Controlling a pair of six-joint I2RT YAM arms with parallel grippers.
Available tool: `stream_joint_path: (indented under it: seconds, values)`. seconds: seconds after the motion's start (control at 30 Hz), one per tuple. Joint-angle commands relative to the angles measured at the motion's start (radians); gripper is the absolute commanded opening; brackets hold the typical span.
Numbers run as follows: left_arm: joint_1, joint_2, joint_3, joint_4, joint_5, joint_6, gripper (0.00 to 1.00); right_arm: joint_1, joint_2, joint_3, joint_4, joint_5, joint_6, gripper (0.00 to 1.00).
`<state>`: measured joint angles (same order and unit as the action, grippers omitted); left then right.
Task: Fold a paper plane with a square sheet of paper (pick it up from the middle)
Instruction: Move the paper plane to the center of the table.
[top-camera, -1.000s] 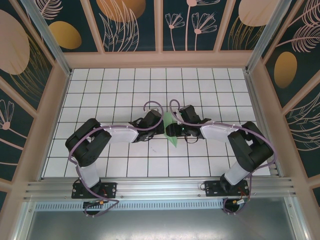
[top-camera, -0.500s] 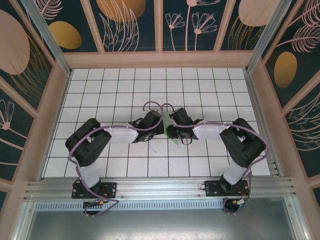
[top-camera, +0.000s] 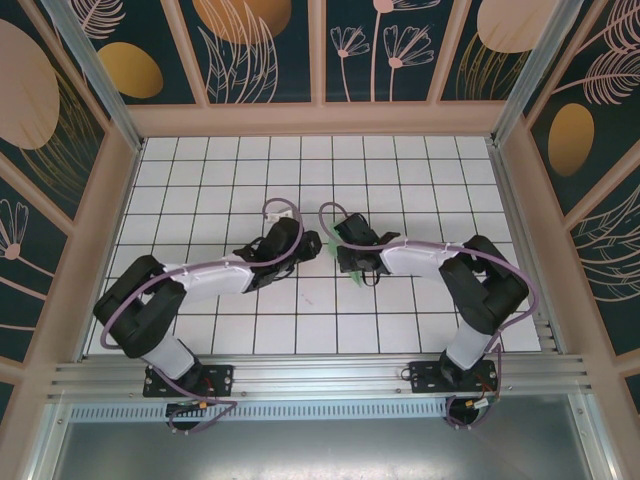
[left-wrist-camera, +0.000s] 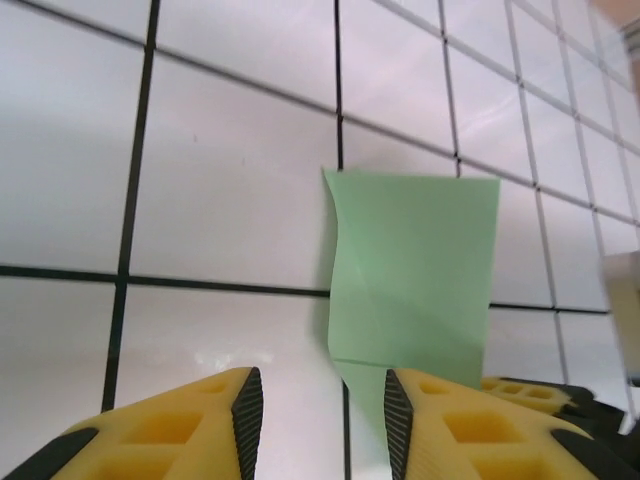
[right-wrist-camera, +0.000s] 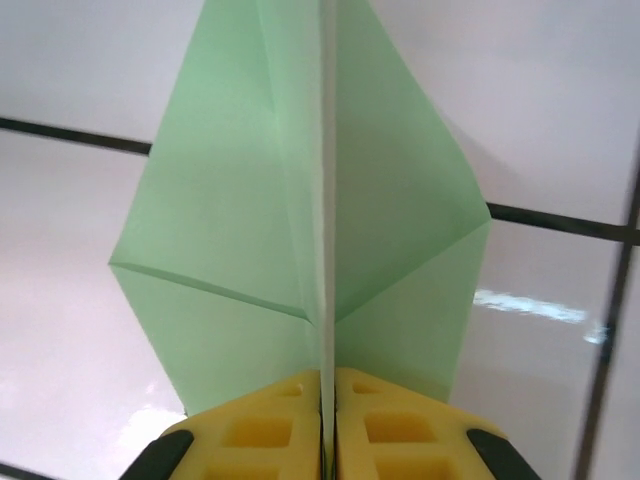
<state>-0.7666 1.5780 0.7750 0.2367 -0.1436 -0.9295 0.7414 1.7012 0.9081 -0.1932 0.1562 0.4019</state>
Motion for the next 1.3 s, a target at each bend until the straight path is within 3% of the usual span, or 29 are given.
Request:
stream_joint_path:
  seconds: [0.0,0.27,0.57,0.87,1.27]
  values:
    - [0.015,-0.066,-0.035,0.017,-0.066,-0.012,0.40,0.004,0.017,0.052,-0.099,0.094,0.037,0.13]
    - [0.031,-0.116,-0.072,0.005,-0.091,-0.008,0.40,0.009,0.130,0.110,-0.139,0.077,0.102,0.16]
    - [0.031,-0.093,-0.065,0.012,-0.071,-0.006,0.40,0.013,0.155,0.119,-0.167,0.089,0.090,0.25]
    - [0.032,-0.076,-0.049,0.015,-0.073,-0.011,0.41,0.069,0.246,0.171,-0.240,0.231,0.130,0.09]
    - [0.032,-0.070,-0.043,0.002,-0.073,-0.011,0.42,0.107,0.285,0.203,-0.294,0.326,0.188,0.05]
